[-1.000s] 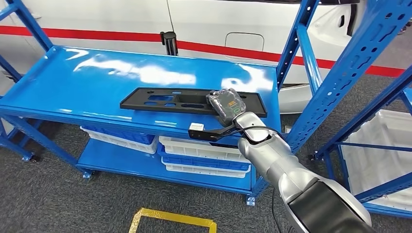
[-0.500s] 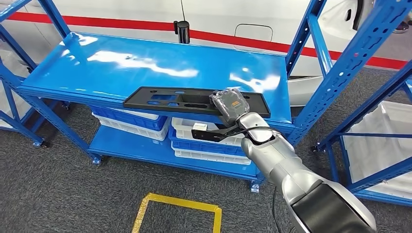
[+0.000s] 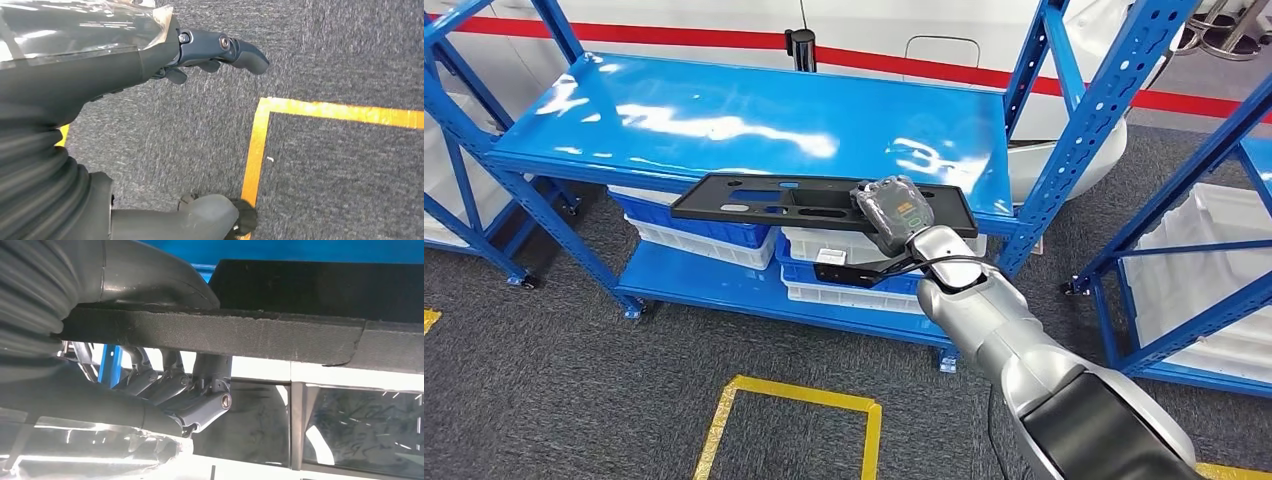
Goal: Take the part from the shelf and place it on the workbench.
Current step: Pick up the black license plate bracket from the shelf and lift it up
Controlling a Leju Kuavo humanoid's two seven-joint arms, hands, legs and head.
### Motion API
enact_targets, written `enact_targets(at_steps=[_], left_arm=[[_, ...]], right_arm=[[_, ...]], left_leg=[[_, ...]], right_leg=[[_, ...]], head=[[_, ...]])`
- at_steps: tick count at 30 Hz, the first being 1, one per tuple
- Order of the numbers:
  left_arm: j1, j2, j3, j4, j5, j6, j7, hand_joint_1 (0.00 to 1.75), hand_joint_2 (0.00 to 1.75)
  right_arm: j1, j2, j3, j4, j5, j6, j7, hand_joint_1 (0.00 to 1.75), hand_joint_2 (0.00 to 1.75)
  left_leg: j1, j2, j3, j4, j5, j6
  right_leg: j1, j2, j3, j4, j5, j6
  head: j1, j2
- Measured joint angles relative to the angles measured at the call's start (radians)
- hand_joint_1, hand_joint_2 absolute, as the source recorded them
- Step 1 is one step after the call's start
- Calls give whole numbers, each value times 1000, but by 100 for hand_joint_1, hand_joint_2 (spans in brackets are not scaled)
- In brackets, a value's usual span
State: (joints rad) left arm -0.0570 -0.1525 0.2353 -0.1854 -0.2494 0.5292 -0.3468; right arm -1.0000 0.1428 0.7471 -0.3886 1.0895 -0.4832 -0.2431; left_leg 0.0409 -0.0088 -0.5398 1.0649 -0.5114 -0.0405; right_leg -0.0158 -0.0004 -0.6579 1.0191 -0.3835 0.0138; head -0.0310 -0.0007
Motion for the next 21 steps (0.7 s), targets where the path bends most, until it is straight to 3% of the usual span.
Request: enact_targets(at_steps=[1, 3, 4, 6, 8, 9, 10, 11, 12, 13, 15, 16, 18, 19, 20, 21], left_arm=[[-1, -1, 0, 0, -1, 0, 0, 0, 175], [0, -1, 0, 0, -1, 0, 0, 0, 175], [0, -1, 0, 0, -1, 0, 0, 0, 175], [0, -1, 0, 0, -1, 0, 0, 0, 175], [0, 0, 0, 0, -1, -1, -2, 0, 175], [0, 0, 0, 0, -2, -2, -2, 0, 175], [0, 0, 0, 0, -2, -4, -3, 0, 175], [0, 0, 0, 0, -2, -5, -3, 0, 175], [0, 0, 0, 0, -2, -6, -3, 0, 175], [0, -1, 0, 0, -2, -6, -3, 0, 175], [0, -5, 1, 0, -2, -6, -3, 0, 175], [0, -8, 1, 0, -2, -7, -3, 0, 175], [0, -10, 1, 0, -2, -7, -4, 0, 175], [1, -10, 0, 0, -2, -7, -4, 0, 175], [2, -9, 0, 0, -2, -7, -4, 0, 175], [3, -7, 0, 0, -2, -7, -4, 0, 175]], right_arm=[[-1, 0, 0, 0, 0, 0, 0, 150, 175], [-1, -1, 0, 0, -2, -1, -1, 150, 175], [-1, -2, 0, 1, -2, -1, -1, 150, 175], [0, -4, 0, 1, -3, -1, 0, 150, 175], [1, -5, 0, 2, -3, -2, 2, 150, 175], [2, -6, 0, 2, -2, -2, 3, 150, 175], [3, -6, 0, 2, -2, -2, 5, 150, 175], [4, -7, 0, 2, -2, -3, 6, 150, 175], [5, -7, 0, 2, -2, -3, 6, 150, 175], [5, -7, 0, 2, -2, -4, 7, 150, 175], [3, -5, -1, 1, -3, -6, 7, 150, 175], [2, -4, -1, 0, -3, -6, 7, 150, 175], [0, -3, -1, 0, -3, -7, 7, 150, 175], [0, -3, -1, 0, -3, -7, 7, 150, 175], [0, -2, -1, 0, -3, -7, 7, 150, 175], [-1, -1, -1, 0, -3, -7, 7, 150, 175]], left_leg=[[-5, -3, 7, -19, -11, 6], [-12, 0, -6, -26, 2, 34], [-15, 2, -15, -29, 15, 51], [-16, 8, -41, -36, 43, 79], [-20, 10, -74, -36, 70, 88], [-22, 11, -91, -35, 83, 89], [-25, 11, -109, -35, 97, 89], [-27, 12, -124, -35, 109, 88], [-29, 12, -138, -35, 121, 87], [-30, 13, -149, -35, 132, 86], [-30, 15, -162, -37, 153, 78], [-27, 17, -163, -42, 164, 72], [-24, 18, -163, -61, 191, 58], [-23, 17, -164, -71, 196, 53], [-24, 14, -170, -67, 179, 47], [-24, 12, -181, -44, 145, 42]], right_leg=[[3, 0, -5, 1, 7, 8], [6, 0, -12, -2, 23, 26], [5, 0, -22, 3, 16, 29], [2, 0, -52, 64, -47, 22], [0, 0, -87, 197, -138, 13], [1, 1, -94, 257, -161, 17], [2, 1, -89, 297, -170, 23], [5, 1, -64, 295, -159, 30], [9, 1, -21, 257, -142, 33], [15, 1, 35, 190, -132, 27], [31, -1, 148, 35, -146, 3], [37, -1, 177, -14, -155, -7], [41, -1, 182, -53, -146, -14], [32, -2, 180, -65, -129, -18], [23, -3, 175, -76, -111, -21], [13, -4, 170, -86, -93, -26]], head=[[0, 0], [4, 0], [3, 0], [8, 0], [12, 0], [13, 0], [12, 0], [13, 0], [13, 0], [12, 0], [11, 0], [11, 0], [13, 0], [14, 0], [15, 0], [11, 0]])
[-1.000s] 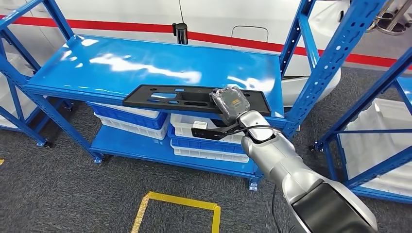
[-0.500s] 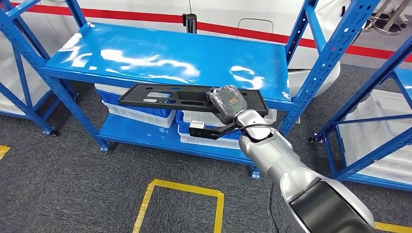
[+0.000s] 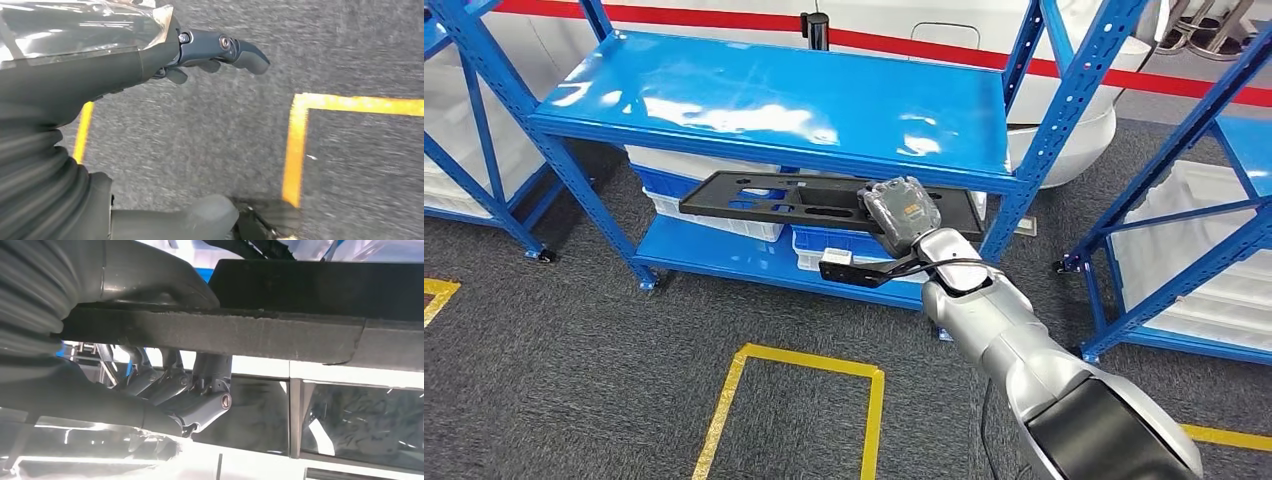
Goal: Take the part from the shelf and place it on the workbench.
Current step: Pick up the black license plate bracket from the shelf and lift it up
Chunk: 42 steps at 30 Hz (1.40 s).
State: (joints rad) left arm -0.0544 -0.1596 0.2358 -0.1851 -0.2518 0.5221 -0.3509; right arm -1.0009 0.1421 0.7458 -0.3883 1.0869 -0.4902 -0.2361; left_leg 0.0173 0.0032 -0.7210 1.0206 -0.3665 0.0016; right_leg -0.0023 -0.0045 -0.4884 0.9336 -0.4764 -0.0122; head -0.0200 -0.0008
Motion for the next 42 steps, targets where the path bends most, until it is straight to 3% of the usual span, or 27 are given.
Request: enact_targets(at_steps=[2, 3, 4, 5, 7, 9, 10, 12, 14, 16, 18, 20, 22, 24, 25, 26, 28, 29, 30, 33, 34, 36, 37, 38, 39, 41, 42], left_arm=[[2, 5, 0, 0, 0, 0, 0, 0, 175], [2, 7, 0, 0, 0, 0, 0, 0, 175], [2, 9, 0, 0, 0, 0, 0, 0, 175], [2, 11, 0, 0, 0, 0, 0, 0, 175], [2, 14, 0, 0, 0, 0, 0, 0, 175], [1, 11, 0, 0, -1, -1, 0, 0, 175], [0, 10, 0, 0, -2, -2, -1, 0, 175], [0, 10, 0, 0, -4, -3, -2, 0, 175], [0, 10, 0, 0, -5, -3, -2, 0, 175], [0, 12, 0, 0, -6, -2, -2, 0, 175], [0, 13, 0, 0, -7, -2, -2, 0, 175], [-1, 13, 0, 0, -8, -2, -2, 0, 175], [-1, 12, 0, 0, -8, -2, -2, 0, 175], [-2, 7, 1, 0, -8, -2, -2, 0, 175], [-3, 5, 1, 0, -9, -2, -2, 0, 175], [-3, 2, 1, 0, -11, -2, -2, 0, 175], [-4, 0, 0, -1, -14, -4, -2, 0, 175], [-4, 0, 0, 0, -16, -5, -2, 0, 175], [-4, 1, 0, 0, -16, -5, -2, 0, 175], [-4, 7, 0, 0, -18, -6, -2, 0, 175], [-4, 10, 0, 0, -18, -7, -2, 0, 175], [-4, 15, 0, 0, -18, -8, -2, 0, 175], [-4, 17, 0, 0, -18, -9, -2, 0, 175], [-5, 18, 0, -1, -18, -10, -3, 0, 175], [-7, 18, 0, -1, -18, -10, -4, 0, 175], [-11, 18, 1, -2, -19, -11, -6, 0, 175], [-11, 18, 1, -2, -19, -11, -7, 0, 175]], right_arm=[[0, 3, 0, 0, 0, 0, 0, 150, 175], [1, 4, 0, 0, 0, 0, 0, 150, 175], [2, 4, 0, 1, 0, -1, 0, 150, 175], [5, 4, 0, 1, 0, -2, 0, 150, 175], [7, 4, 0, 1, -2, -4, 0, 150, 175], [5, 3, -5, 1, -5, -8, 0, 150, 175], [4, 1, -8, 1, -6, -11, -1, 150, 175], [4, -4, -13, 0, -10, -14, -3, 150, 175], [7, -11, -15, 1, -13, -15, -7, 150, 175], [9, -16, -16, 1, -14, -15, -9, 150, 175], [10, -21, -16, 1, -15, -15, -9, 150, 175], [13, -25, -16, 1, -15, -15, -9, 150, 175], [13, -27, -17, 1, -15, -15, -9, 150, 175], [8, -26, -19, -1, -16, -16, -9, 150, 175], [5, -25, -20, -2, -16, -16, -9, 150, 175], [3, -25, -21, -4, -17, -17, -9, 150, 175], [-2, -25, -23, -4, -19, -18, -9, 150, 175], [-4, -25, -23, -4, -19, -18, -9, 150, 175], [-6, -25, -23, -4, -19, -18, -9, 150, 175], [-9, -22, -24, -4, -19, -18, -9, 150, 175], [-9, -22, -24, -4, -19, -18, -9, 150, 175], [-8, -22, -24, -4, -19, -18, -9, 150, 175], [-8, -22, -24, -4, -19, -17, -9, 150, 175], [-8, -21, -24, -4, -20, -17, -9, 150, 175], [-8, -21, -25, -5, -22, -17, -10, 150, 175], [-9, -21, -30, -5, -29, -16, -11, 150, 175], [-8, -21, -32, -5, -33, -16, -13, 150, 175]], left_leg=[[5, -3, -32, 118, -107, -12], [8, -4, -43, 185, -139, -19], [12, -4, -45, 236, -149, -25], [18, -3, -31, 252, -135, -32], [32, 0, 44, 181, -92, -51], [38, -2, 121, 67, -88, -65], [37, -6, 137, 36, -96, -67], [27, -12, 133, 26, -103, -55], [20, -10, 122, 21, -93, -35], [17, -6, 108, 14, -79, -9], [8, -6, 89, 14, -65, 12], [-7, -6, 72, 14, -50, 28], [-24, -8, 55, 13, -32, 40], [-33, -9, 42, 11, -13, 44], [-31, -8, 39, 8, -2, 42], [-27, -7, 37, 4, 8, 38], [-19, -6, 34, -7, 25, 26], [-18, -6, 29, -3, 13, 20], [-16, -7, 23, 15, -21, 13], [-3, -7, -5, 170, -170, -13], [3, -7, -10, 229, -185, -23], [17, -6, 10, 279, -144, -44], [24, -6, 44, 256, -114, -55], [29, -6, 91, 205, -111, -68], [30, -8, 136, 142, -127, -71], [24, -10, 183, 57, -174, -56], [19, -10, 182, 44, -178, -35]], right_leg=[[-7, -1, -23, -3, 26, -5], [-9, -2, -37, -1, 36, -5], [-11, -2, -50, 3, 44, -1], [-15, -3, -62, 9, 50, 5], [-24, -4, -85, 27, 56, 15], [-22, -4, -111, 52, 59, 26], [-16, -3, -122, 61, 62, 34], [-13, -1, -138, 66, 73, 54], [-18, -1, -156, 83, 58, 63], [-23, -1, -193, 173, -8, 55], [-18, 0, -233, 314, -78, 50], [-6, 1, -228, 374, -92, 51], [15, 2, -153, 290, -59, 36], [39, 0, -49, 140, -51, -3], [47, -2, -18, 90, -52, -18], [52, -5, -1, 57, -54, -29], [47, -7, -5, 35, -26, -35], [41, -8, -6, 22, -8, -38], [35, -9, -11, 11, 11, -43], [26, -11, -53, 5, 59, -43], [23, -12, -72, 9, 73, -37], [12, -13, -117, 26, 95, -22], [6, -14, -141, 41, 103, -14], [2, -14, -165, 59, 109, -6], [0, -14, -186, 78, 114, 2], [5, -14, -213, 99, 125, 16], [6, -14, -218, 99, 134, 25]], head=[[-7, 0], [-11, 0], [-12, 0], [-13, 0], [-15, 0], [-21, 0], [-21, 0], [-18, 0], [-14, 0], [-9, 0], [-3, 0], [-1, 0], [0, 0], [-3, 0], [-4, 0], [-4, 0], [1, 0], [2, 0], [1, 0], [-3, 0], [-3, 0], [-4, 0], [-4, 0], [-6, 0], [-7, 0], [-8, 0], [-5, 0]])
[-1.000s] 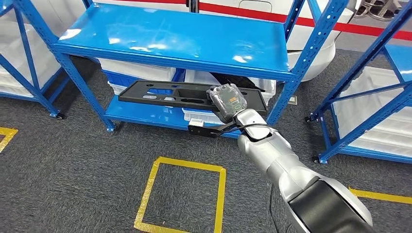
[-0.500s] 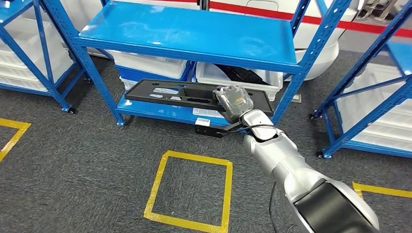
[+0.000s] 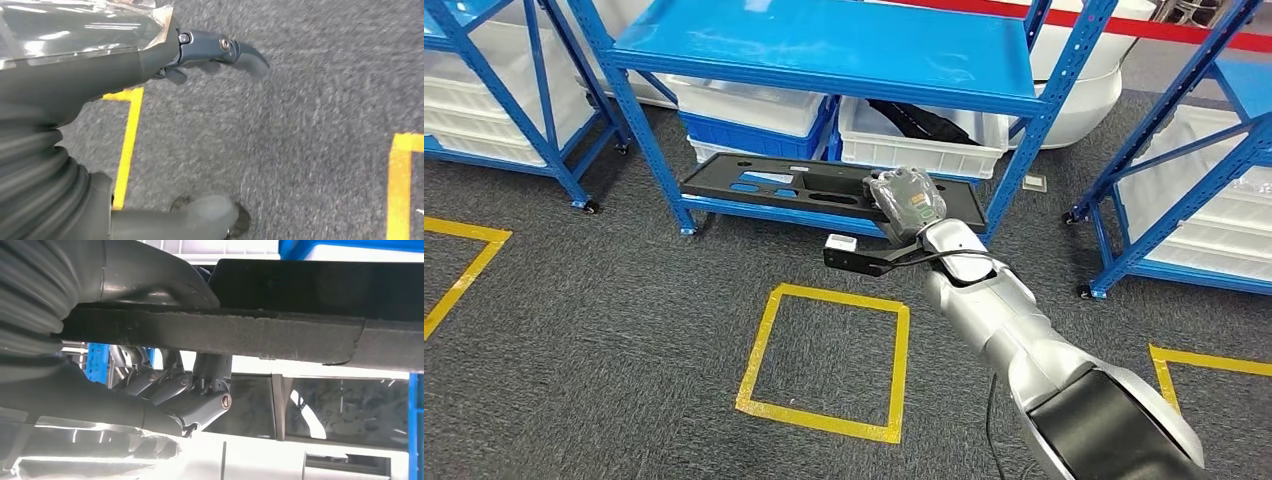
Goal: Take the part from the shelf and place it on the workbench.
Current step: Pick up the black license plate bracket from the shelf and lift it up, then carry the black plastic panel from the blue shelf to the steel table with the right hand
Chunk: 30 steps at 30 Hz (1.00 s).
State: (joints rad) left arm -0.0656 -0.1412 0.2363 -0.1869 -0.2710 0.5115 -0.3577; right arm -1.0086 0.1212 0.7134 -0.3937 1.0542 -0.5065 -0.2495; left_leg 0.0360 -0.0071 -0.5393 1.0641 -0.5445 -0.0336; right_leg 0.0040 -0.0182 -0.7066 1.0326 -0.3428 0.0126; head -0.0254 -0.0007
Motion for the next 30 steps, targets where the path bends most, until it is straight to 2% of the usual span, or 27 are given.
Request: enact_targets(at_steps=[1, 2, 3, 4, 6, 7, 8, 9, 10, 11, 12, 13, 14, 15, 16, 17, 18, 20, 21, 22, 23, 24, 25, 27, 28, 29, 30], left_arm=[[0, 0, 0, 0, -1, 0, -1, 0, 175], [0, 0, 0, 0, -2, 1, -2, 0, 175], [1, 1, 0, 0, -3, 2, -3, 0, 175], [1, 1, 0, 0, -3, 3, -3, 0, 175], [1, 2, 0, 0, -4, 4, -3, 0, 175], [1, 2, 0, 1, -5, 4, -3, 0, 175], [1, 2, 0, 1, -6, 5, -2, 0, 175], [1, 2, 0, 1, -7, 5, 0, 0, 175], [1, 2, 0, 1, -8, 5, 2, 0, 175], [1, 2, 0, 1, -9, 5, 4, 0, 175], [1, 1, 0, 1, -10, 5, 6, 0, 175], [1, 1, 0, 0, -11, 5, 8, 0, 175], [0, 1, 0, 0, -11, 6, 9, 0, 175], [0, 0, 0, 0, -11, 8, 11, 0, 175], [1, 0, 0, 0, -12, 9, 14, 0, 175], [2, 0, 0, 1, -12, 11, 17, 0, 175], [3, 0, 0, 1, -12, 13, 19, 0, 175], [6, 1, 0, 1, -12, 15, 23, 0, 175], [7, 1, 0, 1, -11, 15, 24, 0, 175], [7, 2, 0, 1, -11, 15, 25, 0, 175], [8, 2, 0, 1, -10, 15, 26, 0, 175], [9, 2, 0, 1, -10, 15, 26, 0, 175], [10, 2, 0, 1, -10, 15, 27, 0, 175], [11, 3, 0, 1, -10, 15, 29, 0, 175], [10, 4, 0, 1, -10, 15, 30, 0, 175], [10, 4, 0, 1, -10, 15, 31, 0, 175], [10, 5, 0, 1, -10, 16, 31, 0, 175]], right_arm=[[2, -1, -2, 0, -5, 0, -4, 150, 175], [4, -2, -5, 0, -10, 0, -9, 150, 175], [7, -3, -7, 0, -14, 1, -15, 150, 175], [8, -5, -9, 0, -16, 2, -19, 150, 175], [9, -7, -10, 0, -11, 4, -22, 150, 175], [9, -8, -10, 0, -6, 6, -22, 150, 175], [10, -8, -10, 0, 0, 9, -21, 150, 175], [10, -9, -9, 0, 5, 11, -20, 150, 175], [10, -9, -8, 0, 9, 14, -18, 150, 175], [10, -9, -8, -1, 11, 15, -16, 150, 175], [10, -9, -8, -2, 13, 15, -14, 150, 175], [10, -9, -8, -4, 15, 16, -12, 150, 175], [10, -9, -7, -6, 17, 16, -11, 150, 175], [10, -9, -7, -7, 19, 17, -10, 150, 175], [10, -8, -6, -7, 20, 18, -10, 150, 175], [10, -6, -6, -7, 21, 20, -9, 150, 175], [10, -3, -6, -7, 21, 21, -8, 150, 175], [10, 3, -5, -8, 23, 23, -8, 150, 175], [10, 5, -4, -8, 25, 23, -8, 150, 175], [11, 6, -3, -8, 26, 24, -7, 150, 175], [13, 7, -2, -8, 27, 25, -7, 150, 175], [15, 8, -2, -8, 29, 26, -7, 150, 175], [16, 9, -1, -8, 29, 27, -7, 150, 175], [17, 10, 0, -8, 29, 30, -5, 150, 175], [17, 10, 1, -8, 29, 32, -5, 150, 175], [17, 10, 1, -8, 29, 34, -4, 150, 175], [17, 11, 1, -8, 29, 34, -4, 150, 175]], left_leg=[[-2, 2, -8, -1, 8, 18], [-4, 5, -15, -2, 19, 35], [-4, 7, -25, -5, 32, 51], [-3, 9, -37, -6, 47, 62], [-3, 8, -67, -6, 71, 69], [-3, 6, -83, -6, 84, 68], [-3, 4, -98, -5, 95, 65], [-2, 1, -113, -5, 106, 62], [0, -3, -126, -5, 117, 57], [2, -8, -136, -5, 127, 52], [3, -13, -145, -5, 137, 45], [4, -17, -151, -7, 146, 36], [5, -22, -153, -9, 154, 28], [5, -27, -154, -14, 163, 20], [5, -33, -153, -21, 172, 12], [6, -34, -156, -22, 171, 7], [6, -28, -164, -9, 156, 4], [6, -9, -197, 77, 82, 4], [5, -3, -221, 144, 39, 3], [4, -1, -241, 208, 11, 2], [4, 0, -249, 249, 0, 1], [4, 2, -238, 254, 7, 1], [4, 7, -206, 218, 26, 3], [-2, 31, -110, 84, 65, 15], [-7, 45, -75, 32, 77, 24], [-13, 54, -57, 0, 80, 33], [-18, 55, -54, -12, 81, 41]], right_leg=[[1, 0, -4, -4, 9, 8], [-1, 2, -12, -2, 5, 13], [-4, 4, -24, 16, -15, 14], [-7, 6, -41, 55, -53, 11], [-14, 10, -79, 181, -141, 6], [-16, 10, -90, 245, -165, 11], [-18, 11, -88, 285, -170, 20], [-20, 12, -70, 295, -160, 31], [-22, 15, -31, 267, -144, 40], [-24, 25, 23, 205, -138, 43], [-24, 39, 85, 130, -145, 41], [-22, 52, 133, 66, -158, 36], [-17, 60, 161, 23, -173, 29], [-10, 61, 172, 5, -180, 23], [-7, 55, 169, 1, -175, 17], [-11, 46, 167, -4, -168, 9], [-17, 39, 166, -9, -159, -3], [-23, 22, 158, -14, -144, -25], [-18, 15, 152, -14, -139, -34], [-12, 6, 146, -14, -135, -38], [-8, -2, 141, -14, -131, -41], [-4, -10, 136, -13, -128, -42], [0, -18, 133, -13, -126, -42], [7, -32, 130, -11, -124, -40], [10, -39, 130, -9, -123, -37], [13, -46, 129, -8, -122, -35], [15, -53, 128, -9, -119, -31]], head=[[2, 0], [3, 0], [5, 0], [7, 0], [11, 0], [12, 0], [12, 0], [12, 0], [12, 0], [12, 0], [13, 0], [13, 0], [15, 0], [16, 0], [17, 0], [18, 0], [15, 0], [8, 0], [6, 0], [5, 0], [5, 0], [4, 0], [4, 0], [4, 0], [5, 0], [6, 0], [6, 0]])
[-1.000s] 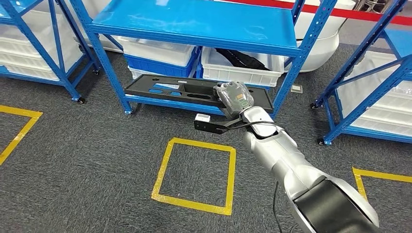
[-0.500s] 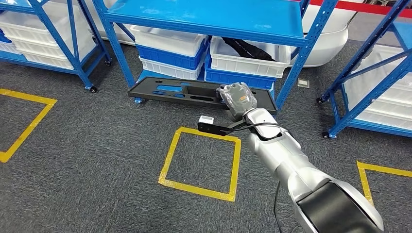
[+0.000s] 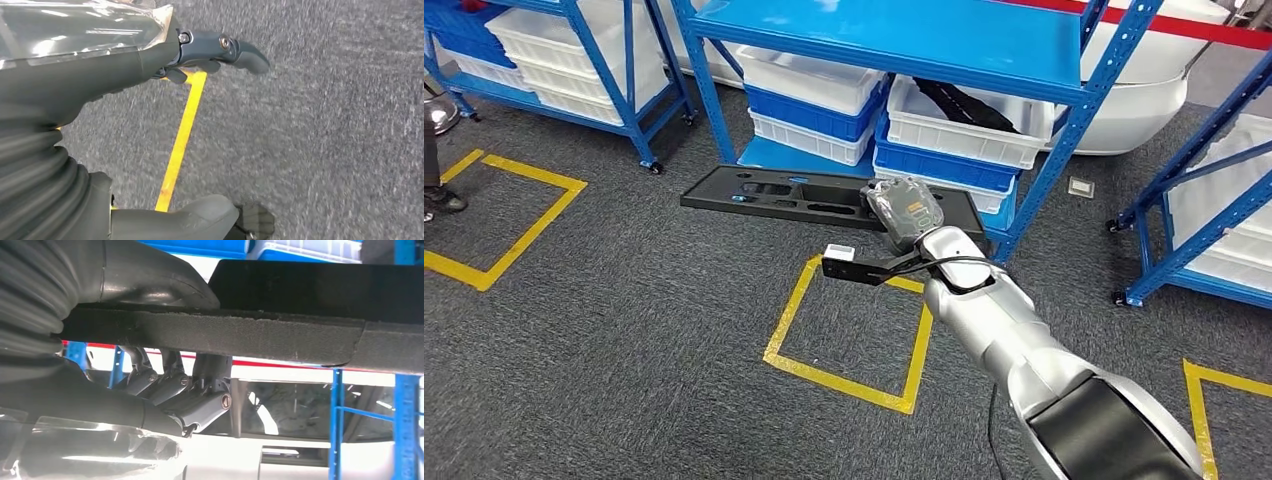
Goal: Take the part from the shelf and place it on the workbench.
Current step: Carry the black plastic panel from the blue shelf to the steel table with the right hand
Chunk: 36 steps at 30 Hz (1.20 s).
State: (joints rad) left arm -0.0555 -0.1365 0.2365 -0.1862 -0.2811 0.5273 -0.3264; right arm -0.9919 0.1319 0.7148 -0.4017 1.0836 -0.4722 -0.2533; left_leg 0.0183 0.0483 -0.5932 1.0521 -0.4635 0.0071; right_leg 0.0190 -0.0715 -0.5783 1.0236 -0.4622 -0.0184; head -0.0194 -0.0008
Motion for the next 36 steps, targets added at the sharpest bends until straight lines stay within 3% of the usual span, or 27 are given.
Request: enact_targets(at_steps=[1, 3, 5, 7, 8, 9, 10, 11, 12, 13, 15, 16, 18, 19, 21, 23, 24, 25, 28, 30, 33, 34, 36], left_arm=[[0, 0, 0, 0, 0, 0, 0, 0, 175], [1, 0, 0, 0, 0, 2, 1, 0, 175], [0, -1, 0, 0, 0, 2, 2, 0, 175], [-1, -3, 0, 0, 0, 3, 2, 0, 175], [0, -4, 0, 0, 0, 3, 2, 0, 175], [1, -4, 1, 0, 0, 4, 2, 0, 175], [2, -5, 1, 0, 0, 4, 3, 0, 175], [3, -5, 1, 0, 1, 5, 3, 0, 175], [3, -4, 1, 0, 1, 5, 3, 0, 175], [2, -4, 1, 0, 1, 5, 3, 0, 175], [2, -4, 2, 0, 1, 5, 3, 0, 175], [3, -4, 2, 0, 1, 5, 4, 0, 175], [7, -3, 2, 0, 1, 6, 6, 0, 175], [7, -2, 3, 0, 3, 6, 8, 0, 175], [6, -1, 7, 0, 7, 8, 10, 0, 175], [5, -1, 10, 0, 9, 10, 11, 0, 175], [6, -1, 11, 0, 9, 11, 12, 0, 175], [6, 0, 11, 0, 9, 12, 12, 0, 175], [4, -3, 12, 0, 10, 14, 12, 0, 175], [2, -7, 12, 0, 10, 14, 12, 0, 175], [3, -7, 12, 0, 10, 17, 13, 0, 175], [4, -6, 13, 0, 10, 19, 13, 0, 175], [4, -5, 14, 0, 10, 23, 13, 0, 175]], right_arm=[[0, 1, 0, -1, 0, 0, 0, 150, 175], [-1, 3, 1, -2, 1, 1, 1, 150, 175], [-1, 1, 1, -3, 3, 3, 2, 150, 175], [2, -2, 2, -2, 5, 6, 2, 150, 175], [4, -3, 3, -2, 6, 8, 2, 150, 175], [6, -4, 4, -2, 8, 11, 2, 150, 175], [7, -4, 5, -2, 8, 13, 3, 150, 175], [7, -3, 6, -2, 9, 15, 3, 150, 175], [6, -3, 7, -2, 9, 17, 4, 150, 175], [4, -2, 7, -2, 9, 18, 4, 150, 175], [2, 0, 9, -2, 9, 20, 6, 150, 175], [2, 2, 10, -2, 10, 21, 6, 150, 175], [1, 8, 11, -2, 11, 23, 7, 150, 175], [0, 13, 11, -2, 12, 24, 8, 150, 175], [-3, 22, 11, -2, 14, 26, 8, 150, 175], [-3, 28, 13, -2, 16, 29, 8, 150, 175], [-2, 30, 14, -2, 17, 30, 8, 150, 175], [-2, 32, 15, -2, 18, 31, 8, 150, 175], [-7, 36, 16, -2, 17, 33, 8, 150, 175], [-12, 39, 17, -2, 18, 33, 7, 150, 175], [-13, 44, 18, -3, 18, 34, 8, 150, 175], [-14, 45, 18, -3, 18, 34, 8, 150, 175], [-14, 45, 19, -3, 19, 34, 9, 150, 175]], left_leg=[[0, -6, -2, -8, 6, 7], [6, -18, -1, -27, 20, 18], [12, -30, -4, -40, 34, 25], [15, -48, -14, -41, 43, 24], [18, -57, -19, -41, 46, 21], [21, -67, -24, -40, 50, 16], [26, -76, -27, -40, 53, 11], [31, -86, -29, -39, 56, 5], [35, -94, -32, -39, 59, -3], [37, -102, -35, -38, 63, -12], [38, -116, -42, -45, 73, -31], [40, -123, -43, -52, 80, -41], [44, -114, -48, -55, 81, -50], [43, -98, -61, -27, 63, -50], [40, -66, -117, 98, -6, -46], [39, -61, -170, 225, -58, -47], [40, -58, -174, 243, -59, -48], [41, -53, -157, 219, -42, -50], [46, -14, -52, 41, 22, -61], [41, -12, -37, 4, 26, -49], [25, -38, -48, 4, 36, -15], [22, -46, -50, 2, 40, -5], [21, -60, -54, -1, 47, 8]], right_leg=[[2, -5, 1, -1, 2, 5], [0, 10, -10, 12, -8, 15], [-8, 46, -47, 91, -53, 18], [-19, 63, -100, 221, -107, 20], [-25, 65, -117, 263, -121, 26], [-32, 66, -116, 269, -119, 36], [-39, 67, -96, 236, -103, 50], [-47, 73, -59, 167, -75, 65], [-55, 90, -20, 91, -52, 78], [-56, 107, 11, 31, -34, 84], [-50, 128, 34, -17, -24, 79], [-43, 123, 34, -18, -20, 71], [-48, 108, 39, -33, -5, 49], [-51, 100, 41, -42, 2, 36], [-48, 81, 42, -51, 10, 18], [-42, 60, 40, -51, 11, 14], [-41, 49, 40, -50, 11, 15], [-42, 38, 39, -48, 10, 16], [-41, 14, 30, -23, -3, 35], [-30, 4, 22, -10, -10, 50], [-33, -3, 17, -7, -13, 65], [-36, 7, 6, 17, -29, 66], [-40, 42, -45, 127, -85, 60]], head=[[0, 0], [-1, 0], [0, 0], [2, 0], [2, 0], [2, 0], [2, 0], [2, 0], [3, 0], [3, 0], [3, 0], [2, 0], [-6, 0], [-10, 0], [-17, 0], [-21, 0], [-21, 0], [-21, 0], [-23, 0], [-17, 0], [-4, 0], [-4, 0], [-2, 0]])
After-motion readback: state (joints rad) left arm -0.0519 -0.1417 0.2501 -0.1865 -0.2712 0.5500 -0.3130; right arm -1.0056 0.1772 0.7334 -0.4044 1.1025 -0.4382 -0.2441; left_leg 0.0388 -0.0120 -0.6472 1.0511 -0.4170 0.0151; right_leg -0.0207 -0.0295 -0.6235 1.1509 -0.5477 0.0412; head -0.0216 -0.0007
